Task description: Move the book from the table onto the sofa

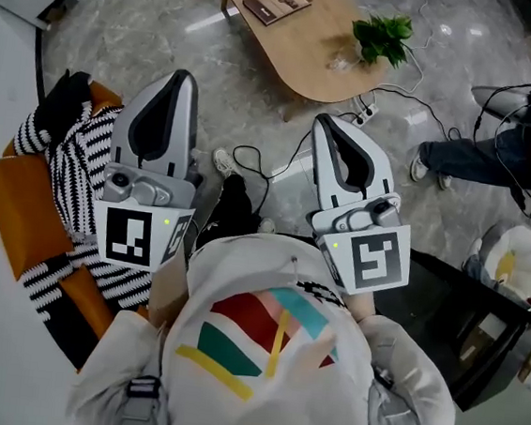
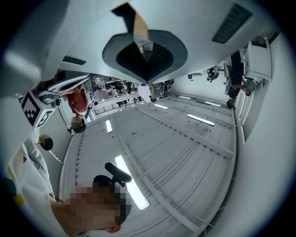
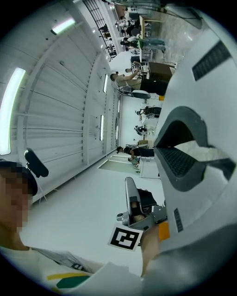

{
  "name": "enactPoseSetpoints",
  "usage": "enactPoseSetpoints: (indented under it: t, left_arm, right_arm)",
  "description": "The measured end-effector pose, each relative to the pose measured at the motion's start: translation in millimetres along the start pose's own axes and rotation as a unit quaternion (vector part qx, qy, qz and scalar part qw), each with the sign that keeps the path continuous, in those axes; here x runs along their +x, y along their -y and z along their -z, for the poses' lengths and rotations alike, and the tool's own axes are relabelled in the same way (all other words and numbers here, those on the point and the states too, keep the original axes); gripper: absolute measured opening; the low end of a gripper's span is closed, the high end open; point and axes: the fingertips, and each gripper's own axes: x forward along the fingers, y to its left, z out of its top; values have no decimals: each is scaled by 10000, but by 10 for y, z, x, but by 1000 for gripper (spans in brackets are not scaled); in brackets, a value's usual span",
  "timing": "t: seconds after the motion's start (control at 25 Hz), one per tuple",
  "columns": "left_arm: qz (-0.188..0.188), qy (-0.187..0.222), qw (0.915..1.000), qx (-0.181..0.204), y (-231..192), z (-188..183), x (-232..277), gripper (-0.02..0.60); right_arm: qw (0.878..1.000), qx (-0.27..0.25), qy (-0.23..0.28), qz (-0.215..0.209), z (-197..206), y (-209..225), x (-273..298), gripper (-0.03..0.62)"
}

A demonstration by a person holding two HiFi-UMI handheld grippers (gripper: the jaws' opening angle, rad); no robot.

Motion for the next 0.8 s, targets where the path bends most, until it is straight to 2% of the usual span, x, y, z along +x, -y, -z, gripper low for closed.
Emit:
enactPoseSetpoints:
  t: [0.16,0.32,0.64,0.8]
  left_arm:
    - [-85,-180,9996,-190,-451,312,324,6]
    - [-28,-166,9992,-364,-982,406,673,6]
    - [244,-137,9990,-360,-1948,565,1389,6]
    - [118,-180,9985,-510,-2257,741,1675,6]
  right_arm:
    - [9995,280,-109,72,66,180,578,12]
    - [9978,668,-22,24,-89,268,1274,12]
    - [9970,575,-188,476,-86,470,2337,12]
    - [9958,618,-321,588,22,611,2590,12]
